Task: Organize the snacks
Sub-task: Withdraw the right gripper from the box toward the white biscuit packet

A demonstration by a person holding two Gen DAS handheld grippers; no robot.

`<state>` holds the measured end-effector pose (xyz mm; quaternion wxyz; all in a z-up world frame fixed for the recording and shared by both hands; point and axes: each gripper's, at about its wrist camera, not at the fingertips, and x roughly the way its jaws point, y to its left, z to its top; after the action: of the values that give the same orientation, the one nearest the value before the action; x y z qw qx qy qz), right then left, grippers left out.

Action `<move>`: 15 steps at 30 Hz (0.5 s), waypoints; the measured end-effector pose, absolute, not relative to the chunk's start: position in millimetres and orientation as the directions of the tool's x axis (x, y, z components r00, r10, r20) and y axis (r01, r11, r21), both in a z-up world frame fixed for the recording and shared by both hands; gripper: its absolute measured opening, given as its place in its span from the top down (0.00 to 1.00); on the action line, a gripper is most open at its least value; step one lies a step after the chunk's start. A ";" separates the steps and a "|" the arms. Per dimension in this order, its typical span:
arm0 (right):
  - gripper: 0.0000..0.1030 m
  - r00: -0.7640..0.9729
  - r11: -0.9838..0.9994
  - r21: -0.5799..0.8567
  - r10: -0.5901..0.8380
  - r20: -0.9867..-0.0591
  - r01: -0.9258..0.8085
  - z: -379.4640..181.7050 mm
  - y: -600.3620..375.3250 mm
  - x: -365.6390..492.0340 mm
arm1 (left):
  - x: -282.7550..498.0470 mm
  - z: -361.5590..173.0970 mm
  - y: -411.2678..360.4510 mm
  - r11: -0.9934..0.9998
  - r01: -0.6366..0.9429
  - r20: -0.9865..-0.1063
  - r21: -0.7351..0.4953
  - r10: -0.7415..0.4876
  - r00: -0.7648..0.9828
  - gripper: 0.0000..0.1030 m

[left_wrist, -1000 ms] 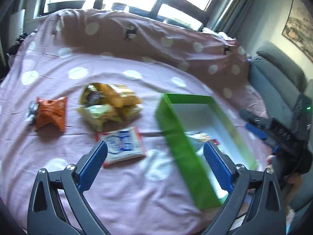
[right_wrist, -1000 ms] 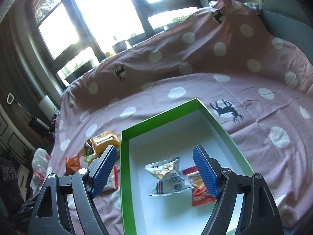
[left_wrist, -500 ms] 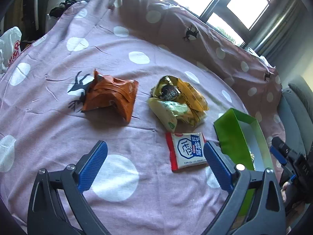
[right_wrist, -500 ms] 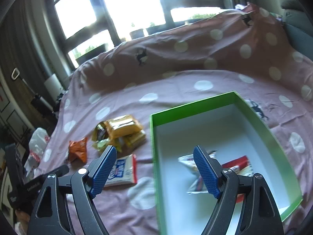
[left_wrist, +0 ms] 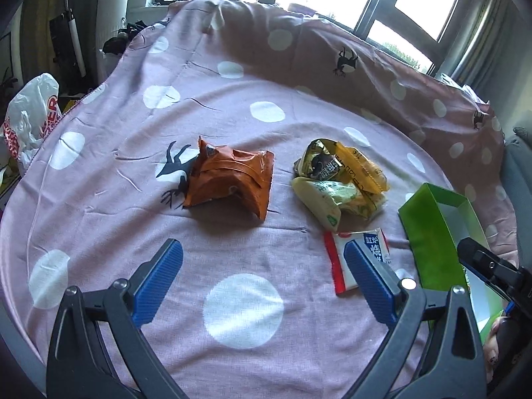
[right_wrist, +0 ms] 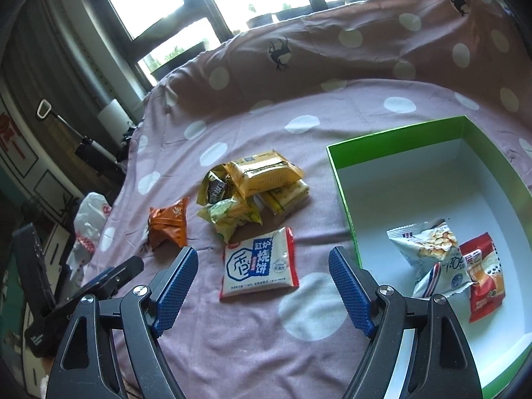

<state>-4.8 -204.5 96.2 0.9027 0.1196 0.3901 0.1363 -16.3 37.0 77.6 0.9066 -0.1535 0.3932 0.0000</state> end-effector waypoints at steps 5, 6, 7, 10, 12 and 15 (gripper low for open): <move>0.21 0.655 0.935 0.318 0.338 -0.675 -0.155 93.3 -202.3 -3.5 | -15.2 74.5 35.8 0.953 -0.124 -0.722 -0.277 -0.121 0.681 0.04; 0.21 0.657 0.937 0.313 0.334 -0.675 -0.154 93.1 -202.4 -3.8 | -15.2 74.1 34.1 0.954 -0.126 -0.725 -0.273 -0.118 0.678 0.04; 0.21 0.659 0.938 0.310 0.331 -0.675 -0.154 93.0 -202.2 -3.4 | -15.2 73.6 33.2 0.954 -0.128 -0.727 -0.272 -0.116 0.676 0.04; 0.21 0.657 0.934 0.317 0.342 -0.672 -0.163 93.1 -202.2 -4.0 | -14.7 72.5 32.7 0.954 -0.130 -0.732 -0.271 -0.117 0.671 0.04; 0.21 0.656 0.932 0.319 0.350 -0.668 -0.172 94.5 -201.6 -4.7 | -14.5 72.2 33.3 0.953 -0.133 -0.733 -0.272 -0.116 0.670 0.04; 0.21 0.662 0.935 0.317 0.340 -0.667 -0.161 95.8 -201.5 -5.9 | -14.9 71.8 33.6 0.953 -0.140 -0.737 -0.270 -0.111 0.667 0.04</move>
<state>-5.9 -201.5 95.8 0.9043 0.1158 0.3868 0.1387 -14.9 33.6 71.8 0.8999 -0.1539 0.4080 0.0080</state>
